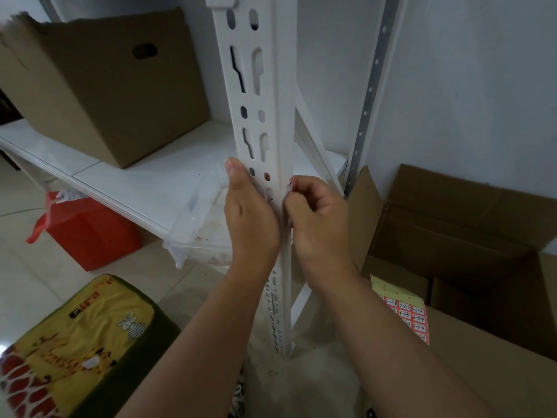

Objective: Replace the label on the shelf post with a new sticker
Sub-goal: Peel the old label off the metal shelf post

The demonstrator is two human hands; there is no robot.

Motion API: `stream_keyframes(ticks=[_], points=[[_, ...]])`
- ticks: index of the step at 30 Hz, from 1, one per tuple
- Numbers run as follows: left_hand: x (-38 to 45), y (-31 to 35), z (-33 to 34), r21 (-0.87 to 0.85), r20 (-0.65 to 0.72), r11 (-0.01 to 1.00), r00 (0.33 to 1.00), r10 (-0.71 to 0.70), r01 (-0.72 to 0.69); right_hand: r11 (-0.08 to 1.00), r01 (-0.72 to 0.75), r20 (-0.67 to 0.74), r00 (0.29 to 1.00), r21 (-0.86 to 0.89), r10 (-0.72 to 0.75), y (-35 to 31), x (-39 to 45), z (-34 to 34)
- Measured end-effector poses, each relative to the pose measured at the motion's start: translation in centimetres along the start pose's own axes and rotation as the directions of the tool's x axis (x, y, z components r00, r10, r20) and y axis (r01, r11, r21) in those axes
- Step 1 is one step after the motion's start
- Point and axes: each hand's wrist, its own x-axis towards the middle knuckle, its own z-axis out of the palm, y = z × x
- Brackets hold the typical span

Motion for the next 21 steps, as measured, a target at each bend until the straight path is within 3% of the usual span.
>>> stream_keyframes(ticks=[9, 18, 21], points=[[-0.07, 0.03, -0.38, 0.018, 0.019, 0.999, 0.999, 0.029, -0.03, 0.998, 0.041, 0.046, 0.998, 0.038, -0.043, -0.16, -0.45, -0.7], [-0.1, -0.12, -0.05, 0.006, -0.019, 0.999, 0.999, 0.04, -0.04, 0.996, -0.078, 0.038, 0.996, 0.035, 0.077, -0.33, 0.36, -0.98], [-0.11, -0.21, 0.01, 0.027, -0.026, 0.999, 0.999, 0.045, -0.045, 0.998, -0.002, 0.017, 1.0, -0.068, 0.003, -0.22, 0.27, -0.79]])
